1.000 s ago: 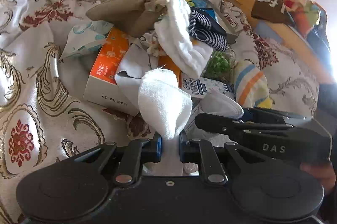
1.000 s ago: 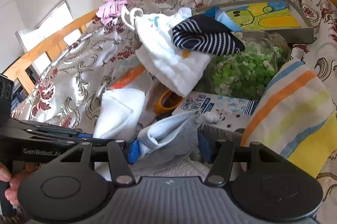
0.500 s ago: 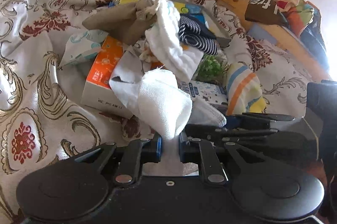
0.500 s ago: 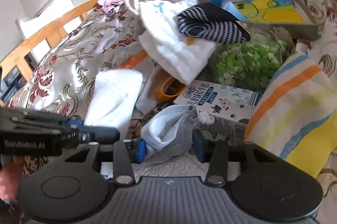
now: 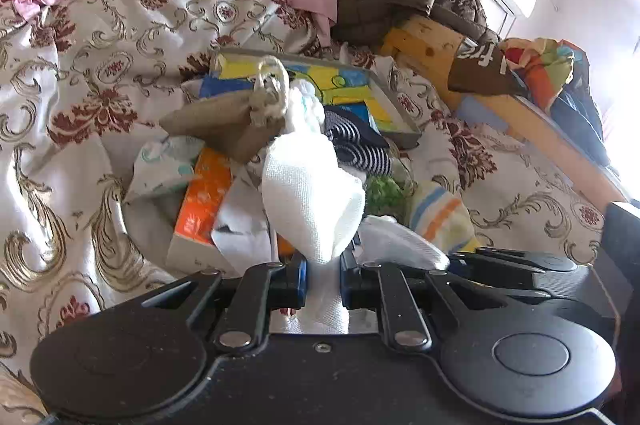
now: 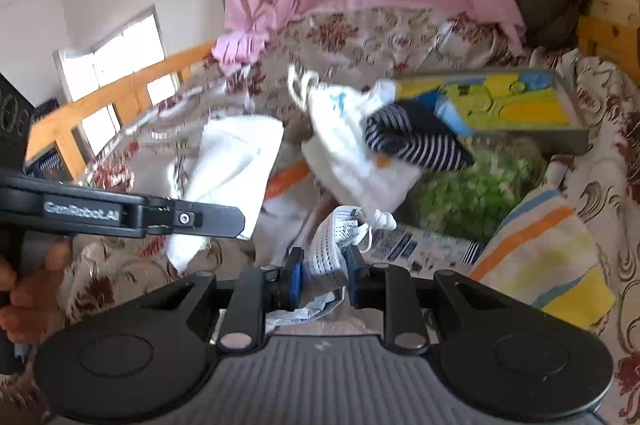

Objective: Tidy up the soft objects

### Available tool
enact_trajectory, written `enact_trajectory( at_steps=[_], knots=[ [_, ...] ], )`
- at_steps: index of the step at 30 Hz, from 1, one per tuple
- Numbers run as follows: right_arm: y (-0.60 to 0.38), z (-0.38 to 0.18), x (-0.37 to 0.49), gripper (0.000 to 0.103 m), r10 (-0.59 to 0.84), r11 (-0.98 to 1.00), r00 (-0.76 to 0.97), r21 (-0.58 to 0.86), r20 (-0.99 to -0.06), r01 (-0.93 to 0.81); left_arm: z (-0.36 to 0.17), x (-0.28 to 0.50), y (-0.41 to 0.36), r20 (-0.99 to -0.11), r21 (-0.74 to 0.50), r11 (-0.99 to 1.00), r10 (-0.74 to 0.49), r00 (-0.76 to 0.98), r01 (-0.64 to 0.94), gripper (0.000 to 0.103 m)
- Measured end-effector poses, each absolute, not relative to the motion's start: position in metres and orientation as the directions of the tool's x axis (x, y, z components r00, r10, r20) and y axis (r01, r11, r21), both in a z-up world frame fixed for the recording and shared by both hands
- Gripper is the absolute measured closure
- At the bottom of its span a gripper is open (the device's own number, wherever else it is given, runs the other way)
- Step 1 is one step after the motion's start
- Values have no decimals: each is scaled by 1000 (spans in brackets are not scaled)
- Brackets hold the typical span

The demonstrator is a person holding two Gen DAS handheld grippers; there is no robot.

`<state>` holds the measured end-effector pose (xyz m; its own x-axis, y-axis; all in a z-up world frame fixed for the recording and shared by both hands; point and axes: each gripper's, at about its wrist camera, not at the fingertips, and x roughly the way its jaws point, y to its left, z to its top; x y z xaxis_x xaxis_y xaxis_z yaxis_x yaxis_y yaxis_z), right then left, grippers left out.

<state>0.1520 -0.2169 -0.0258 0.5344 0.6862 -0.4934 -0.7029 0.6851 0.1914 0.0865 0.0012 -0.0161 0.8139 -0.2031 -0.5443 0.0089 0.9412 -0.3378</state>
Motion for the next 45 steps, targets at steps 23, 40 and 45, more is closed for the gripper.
enact_trajectory(
  at_steps=[23, 40, 45],
  knots=[
    [-251, 29, 354, 77, 562, 817, 806, 274, -186, -507, 63, 266, -21, -514, -277, 959, -200, 834, 59, 86],
    [-279, -24, 427, 77, 441, 892, 832, 270, -336, -363, -4, 444, -61, -640, -328, 944, -198, 742, -31, 86],
    [-264, -31, 433, 76, 406, 913, 826, 203, -392, -353, -23, 458, -55, -686, -326, 941, -168, 708, -92, 86]
  ],
)
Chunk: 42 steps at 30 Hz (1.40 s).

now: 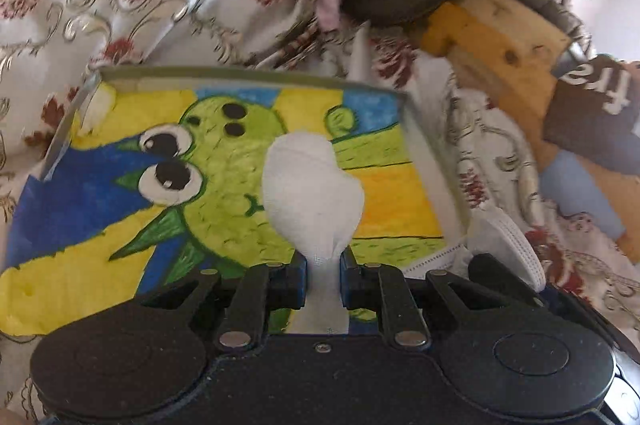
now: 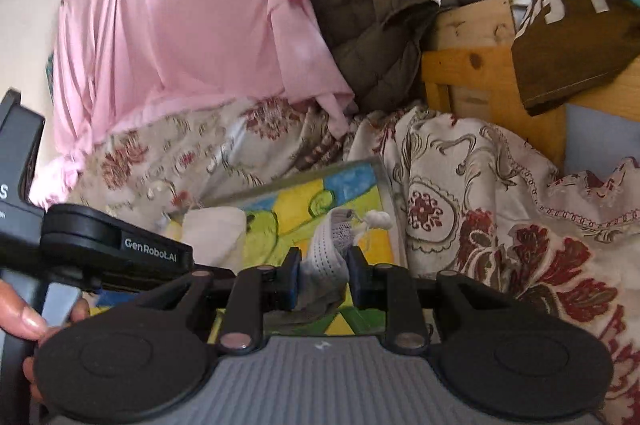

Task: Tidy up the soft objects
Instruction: 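Carry the white sock and grey mask to the cartoon tray and release both, then move both tools back over the pile of soft items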

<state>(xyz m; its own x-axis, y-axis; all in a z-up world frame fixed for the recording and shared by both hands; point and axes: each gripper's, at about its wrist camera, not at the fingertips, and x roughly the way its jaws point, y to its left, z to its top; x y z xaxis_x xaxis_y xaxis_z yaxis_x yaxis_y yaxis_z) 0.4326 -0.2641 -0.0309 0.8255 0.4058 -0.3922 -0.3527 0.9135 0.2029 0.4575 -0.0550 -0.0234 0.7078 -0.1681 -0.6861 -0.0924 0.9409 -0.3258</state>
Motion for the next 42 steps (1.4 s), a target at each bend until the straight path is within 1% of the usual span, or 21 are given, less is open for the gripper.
enact_trajectory(
  at_steps=[5, 8, 10, 12, 13, 14, 16, 17, 19, 20, 21, 22, 23, 24, 25, 29, 32, 33, 34, 37, 42],
  knots=[
    [-251, -37, 433, 71, 401, 916, 815, 161, -419, -368, -36, 466, -49, -723, -327, 939, -173, 669, -111, 85],
    [-247, -39, 434, 66, 402, 915, 810, 161, -427, -370, -40, 467, -47, -731, -334, 936, -181, 658, -113, 85],
    [-247, -39, 435, 61, 401, 915, 808, 160, -430, -369, -41, 467, -48, -732, -335, 936, -184, 656, -111, 81],
    [-247, -40, 434, 59, 398, 917, 809, 153, -433, -369, -41, 468, -48, -732, -334, 936, -185, 656, -109, 79],
    [-247, -40, 434, 55, 398, 917, 808, 153, -434, -369, -41, 468, -48, -733, -333, 936, -182, 656, -112, 78],
    [-248, -40, 434, 54, 395, 918, 810, 153, -434, -366, -41, 468, -49, -736, -332, 936, -179, 653, -118, 74],
    [-249, -40, 435, 49, 395, 918, 812, 150, -429, -367, -41, 468, -47, -744, -331, 933, -164, 648, -143, 60],
    [-250, -40, 435, 48, 390, 920, 815, 146, -429, -364, -41, 468, -46, -744, -335, 929, -159, 649, -157, 56],
    [-252, -39, 435, 41, 388, 921, 818, 148, -424, -361, -38, 466, -43, -739, -346, 922, -152, 657, -176, 46],
    [-253, -38, 435, 40, 388, 921, 820, 150, -421, -359, -36, 464, -42, -735, -346, 920, -146, 662, -182, 43],
    [-254, -37, 435, 36, 385, 923, 822, 148, -419, -356, -34, 463, -41, -731, -346, 920, -140, 668, -186, 38],
    [-256, -36, 434, 31, 383, 923, 825, 148, -415, -354, -31, 461, -40, -725, -346, 919, -133, 676, -190, 34],
    [-257, -34, 433, 29, 384, 923, 828, 150, -408, -354, -29, 458, -38, -717, -350, 916, -128, 685, -195, 32],
    [-259, -33, 432, 24, 386, 922, 831, 152, -402, -355, -26, 456, -37, -711, -353, 914, -123, 692, -200, 29],
    [-260, -30, 430, 21, 384, 923, 834, 150, -395, -354, -23, 454, -37, -705, -356, 912, -120, 699, -202, 28],
    [-267, -20, 417, 16, 373, 928, 852, 144, -368, -344, -9, 440, -35, -677, -365, 908, -106, 728, -207, 27],
    [-275, -9, 401, 8, 364, 931, 871, 154, -331, -330, 4, 422, -32, -636, -384, 900, -96, 766, -206, 24],
    [-277, -6, 396, 5, 365, 930, 875, 159, -318, -330, 9, 414, -32, -621, -383, 901, -89, 779, -202, 21],
    [-281, -2, 389, 5, 374, 926, 878, 173, -299, -336, 15, 406, -33, -604, -376, 905, -77, 793, -198, 17],
    [-292, 7, 368, 1, 407, 908, 878, 219, -254, -357, 28, 375, -35, -553, -347, 919, -38, 832, -188, 11],
    [-307, 18, 323, 0, 407, 903, 892, 235, -196, -360, 45, 315, -44, -480, -268, 952, 2, 877, -149, 5]
  ],
)
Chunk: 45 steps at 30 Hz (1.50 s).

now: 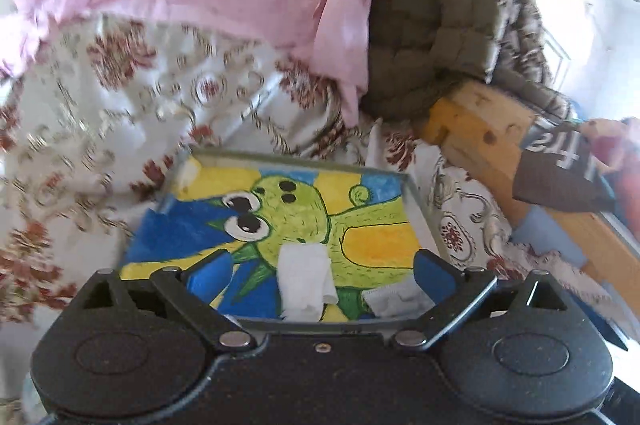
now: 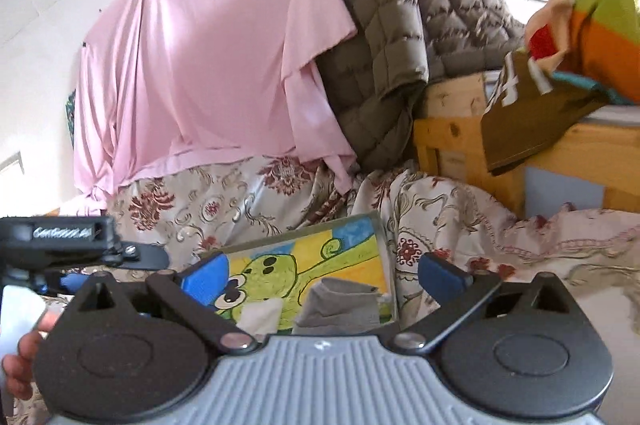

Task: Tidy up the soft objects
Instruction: 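Move both tools back over the pile of soft items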

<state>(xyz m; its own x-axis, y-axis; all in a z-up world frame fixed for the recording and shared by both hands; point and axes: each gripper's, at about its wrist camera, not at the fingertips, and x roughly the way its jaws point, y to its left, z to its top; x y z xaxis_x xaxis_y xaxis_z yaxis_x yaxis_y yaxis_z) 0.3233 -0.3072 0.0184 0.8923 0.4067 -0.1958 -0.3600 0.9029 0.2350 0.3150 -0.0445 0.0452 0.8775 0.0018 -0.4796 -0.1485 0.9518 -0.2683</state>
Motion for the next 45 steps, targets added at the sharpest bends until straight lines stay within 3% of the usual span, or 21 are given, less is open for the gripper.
enact_trajectory(
  at_steps=[14, 23, 45],
  knots=[
    [-309, 28, 188, 0, 343, 929, 919, 217, -196, -300, 47, 174, -55, -364, -237, 966, 11, 931, -104, 1],
    [-301, 27, 130, 0, 341, 933, 917, 190, -205, -304, 33, 109, -48, -392, -241, 968, -28, 920, -73, 1],
    [-276, 8, 74, 0, 318, 948, 873, 116, -370, -297, 11, 44, -34, -459, -146, 989, -92, 884, 27, 1]
  ],
)
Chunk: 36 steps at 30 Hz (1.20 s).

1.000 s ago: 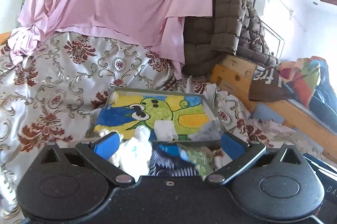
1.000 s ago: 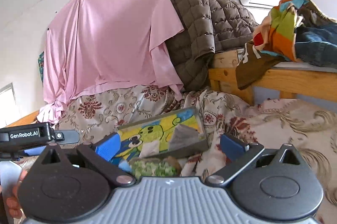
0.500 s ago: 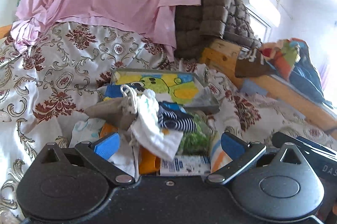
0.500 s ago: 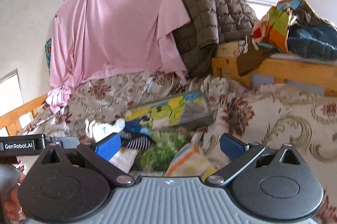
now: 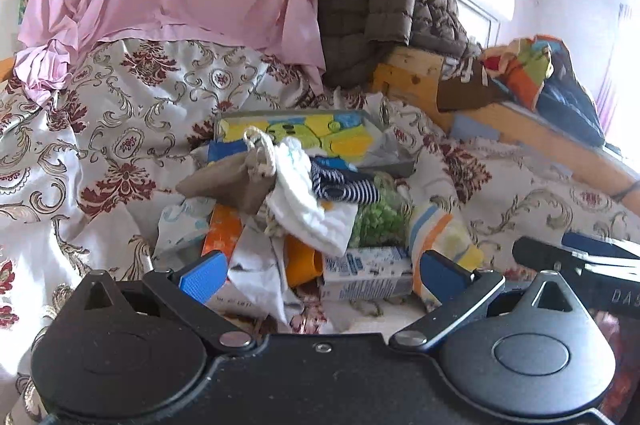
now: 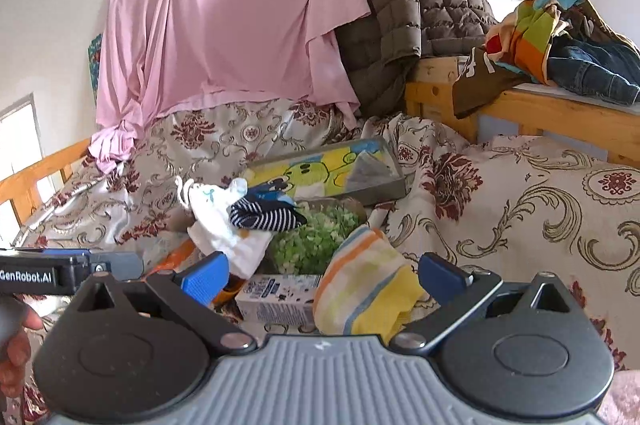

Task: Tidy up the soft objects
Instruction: 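Move both tools back over the pile of soft items, then lower the left gripper onto the white fuzzy sponge and grasp it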

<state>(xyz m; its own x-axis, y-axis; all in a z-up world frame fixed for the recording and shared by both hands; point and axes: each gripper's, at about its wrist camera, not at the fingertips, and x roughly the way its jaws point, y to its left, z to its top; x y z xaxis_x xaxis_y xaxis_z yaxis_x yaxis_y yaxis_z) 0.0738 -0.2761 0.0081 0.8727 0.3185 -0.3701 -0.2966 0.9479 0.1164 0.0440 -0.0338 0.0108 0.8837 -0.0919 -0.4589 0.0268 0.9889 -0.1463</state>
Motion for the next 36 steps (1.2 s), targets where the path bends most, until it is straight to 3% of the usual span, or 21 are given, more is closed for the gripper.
enact_trajectory(
  at_steps=[10, 36],
  knots=[
    [-268, -2, 77, 0, 282, 957, 852, 69, -440, -281, -5, 44, -33, -529, -121, 992, -98, 843, 39, 1],
    [-275, -19, 103, 0, 263, 964, 787, 127, -558, -232, -36, 65, -64, -640, -41, 993, -109, 760, 108, 1]
  ],
)
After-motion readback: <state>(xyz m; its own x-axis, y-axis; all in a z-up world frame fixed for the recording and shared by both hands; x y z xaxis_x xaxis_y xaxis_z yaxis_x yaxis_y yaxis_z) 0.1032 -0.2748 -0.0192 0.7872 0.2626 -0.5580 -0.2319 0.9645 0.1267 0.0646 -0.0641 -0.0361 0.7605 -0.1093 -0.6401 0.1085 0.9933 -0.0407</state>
